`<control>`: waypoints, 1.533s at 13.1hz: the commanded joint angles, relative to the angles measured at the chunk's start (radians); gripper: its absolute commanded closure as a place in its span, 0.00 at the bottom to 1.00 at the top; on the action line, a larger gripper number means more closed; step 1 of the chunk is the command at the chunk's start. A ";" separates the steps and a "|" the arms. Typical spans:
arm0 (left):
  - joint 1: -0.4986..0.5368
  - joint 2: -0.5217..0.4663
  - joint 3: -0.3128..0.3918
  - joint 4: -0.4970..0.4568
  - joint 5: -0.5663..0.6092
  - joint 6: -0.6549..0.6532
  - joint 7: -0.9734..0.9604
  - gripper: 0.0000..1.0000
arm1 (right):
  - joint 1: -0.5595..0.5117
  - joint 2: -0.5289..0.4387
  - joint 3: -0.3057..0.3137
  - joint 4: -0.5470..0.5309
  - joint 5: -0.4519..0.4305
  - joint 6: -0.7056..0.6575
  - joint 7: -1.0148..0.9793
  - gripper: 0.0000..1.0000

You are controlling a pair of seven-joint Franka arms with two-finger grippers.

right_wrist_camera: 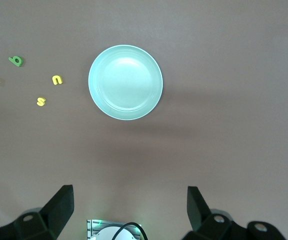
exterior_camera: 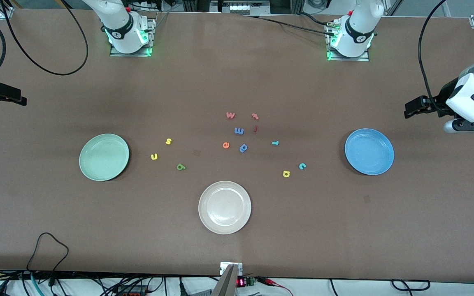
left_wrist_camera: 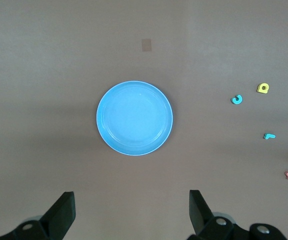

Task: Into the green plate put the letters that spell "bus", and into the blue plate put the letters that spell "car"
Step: 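Move both grippers out from rest toward the scattered foam letters, then grasp the yellow a with the left gripper while the right gripper grasps yellow n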

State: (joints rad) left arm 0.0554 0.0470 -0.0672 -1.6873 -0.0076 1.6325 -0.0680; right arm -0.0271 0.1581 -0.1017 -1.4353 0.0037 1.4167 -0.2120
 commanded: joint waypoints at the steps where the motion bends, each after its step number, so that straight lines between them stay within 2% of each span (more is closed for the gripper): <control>1: 0.009 -0.030 -0.005 -0.028 -0.005 0.000 0.014 0.00 | -0.002 -0.018 0.002 -0.013 0.005 0.004 -0.009 0.00; 5: 0.009 -0.030 -0.008 -0.031 -0.005 0.009 0.014 0.00 | 0.004 -0.022 0.007 -0.088 0.013 0.010 -0.010 0.00; 8: -0.003 0.017 -0.011 -0.032 -0.006 0.010 0.031 0.00 | 0.004 -0.015 0.066 -0.172 0.013 0.078 -0.009 0.00; 11: -0.025 0.163 -0.078 -0.022 -0.006 0.107 0.031 0.02 | 0.004 -0.018 0.148 -0.360 0.013 0.311 0.006 0.00; 14: -0.063 0.296 -0.128 -0.015 -0.005 0.248 0.014 0.12 | 0.036 -0.002 0.169 -0.497 0.013 0.522 0.078 0.00; 16: -0.135 0.405 -0.128 0.046 -0.006 0.311 -0.024 0.17 | 0.082 0.061 0.169 -0.514 0.013 0.623 0.172 0.00; 19: -0.239 0.598 -0.128 0.245 -0.008 0.313 -0.093 0.21 | 0.136 0.165 0.169 -0.505 0.012 0.757 0.187 0.00; 20: -0.244 0.635 -0.128 0.261 -0.009 0.314 -0.093 0.26 | 0.154 0.202 0.169 -0.498 0.010 0.799 0.186 0.05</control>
State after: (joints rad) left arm -0.1681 0.5731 -0.2010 -1.5492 -0.0077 1.9746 -0.1519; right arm 0.1023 0.3030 0.0697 -1.9513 0.0067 2.1581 -0.0366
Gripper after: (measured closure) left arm 0.211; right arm 0.000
